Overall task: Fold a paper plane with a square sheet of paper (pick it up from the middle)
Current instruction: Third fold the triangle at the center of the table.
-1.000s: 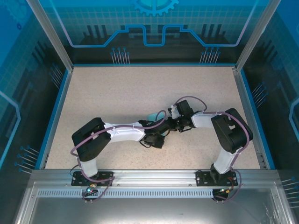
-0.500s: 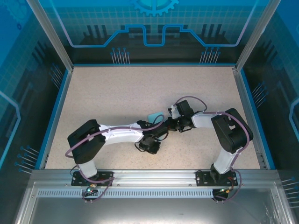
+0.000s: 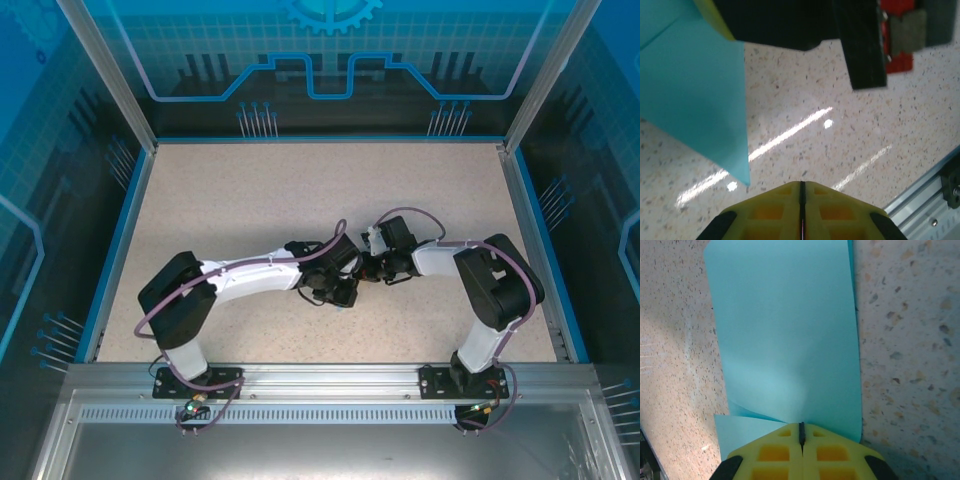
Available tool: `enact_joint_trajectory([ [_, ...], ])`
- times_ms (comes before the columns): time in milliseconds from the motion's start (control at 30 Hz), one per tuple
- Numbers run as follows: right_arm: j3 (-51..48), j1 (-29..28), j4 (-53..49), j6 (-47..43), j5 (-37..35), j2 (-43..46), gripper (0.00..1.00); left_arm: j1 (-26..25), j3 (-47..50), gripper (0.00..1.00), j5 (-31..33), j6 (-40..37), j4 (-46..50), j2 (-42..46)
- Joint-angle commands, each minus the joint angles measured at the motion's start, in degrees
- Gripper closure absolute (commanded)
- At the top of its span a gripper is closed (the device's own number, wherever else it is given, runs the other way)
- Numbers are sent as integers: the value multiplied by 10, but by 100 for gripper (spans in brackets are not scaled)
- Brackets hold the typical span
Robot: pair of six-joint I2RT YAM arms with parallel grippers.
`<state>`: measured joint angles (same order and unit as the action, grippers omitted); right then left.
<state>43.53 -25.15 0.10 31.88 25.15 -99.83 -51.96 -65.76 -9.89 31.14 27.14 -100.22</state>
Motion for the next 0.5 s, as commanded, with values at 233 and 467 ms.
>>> enact_joint_trajectory([
  [233, -26, 17, -91, -3, -32, -19, 100, 19, 55, 93, 6, -13, -53, -46],
  [467, -26, 20, -101, -9, -38, -15, 100, 25, 66, 93, 31, -20, -32, -59],
])
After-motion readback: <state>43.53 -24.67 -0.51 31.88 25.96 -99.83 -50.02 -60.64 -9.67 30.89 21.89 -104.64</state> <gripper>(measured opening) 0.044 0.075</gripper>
